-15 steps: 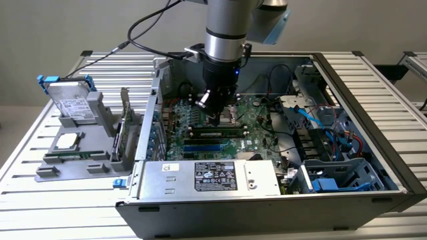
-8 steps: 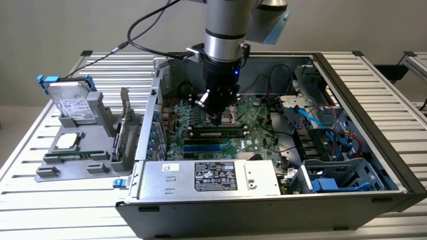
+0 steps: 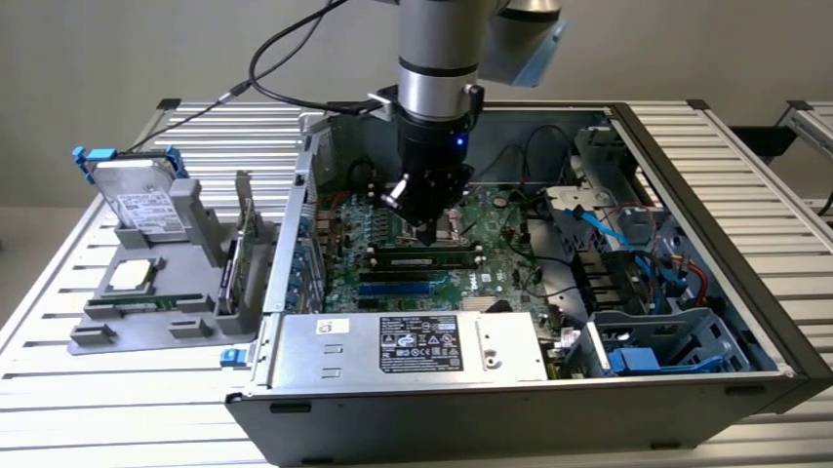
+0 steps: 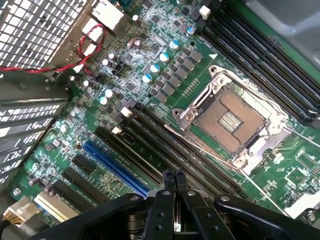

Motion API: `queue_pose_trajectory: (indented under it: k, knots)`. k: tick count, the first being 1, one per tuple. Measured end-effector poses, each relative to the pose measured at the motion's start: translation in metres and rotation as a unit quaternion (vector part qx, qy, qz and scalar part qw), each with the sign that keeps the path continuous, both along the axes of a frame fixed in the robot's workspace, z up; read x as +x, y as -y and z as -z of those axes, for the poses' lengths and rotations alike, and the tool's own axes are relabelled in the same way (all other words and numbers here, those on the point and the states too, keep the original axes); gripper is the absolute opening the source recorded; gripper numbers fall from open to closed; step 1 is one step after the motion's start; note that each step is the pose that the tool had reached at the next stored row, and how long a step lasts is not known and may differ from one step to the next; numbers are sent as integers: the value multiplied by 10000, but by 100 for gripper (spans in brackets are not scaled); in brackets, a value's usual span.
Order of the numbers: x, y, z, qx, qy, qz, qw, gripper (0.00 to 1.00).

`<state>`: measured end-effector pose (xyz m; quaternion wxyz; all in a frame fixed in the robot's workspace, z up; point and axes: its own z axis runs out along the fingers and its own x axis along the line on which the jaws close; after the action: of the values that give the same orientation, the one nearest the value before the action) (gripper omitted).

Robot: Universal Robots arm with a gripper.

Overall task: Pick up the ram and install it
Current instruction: 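Press down the ram until it locks into place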

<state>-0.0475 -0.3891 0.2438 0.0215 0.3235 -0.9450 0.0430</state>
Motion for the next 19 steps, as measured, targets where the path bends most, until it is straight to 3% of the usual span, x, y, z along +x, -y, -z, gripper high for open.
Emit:
queue_pose_trajectory:
  k: [5,10,14,19]
  knots:
    - [0,0,0,0,63,325,9995,10]
    - [0,0,0,-1,114,655,9978,10]
    - [-1,0,0,-3,141,937,9955,10]
    - [-1,0,-1,-6,163,1312,9912,10]
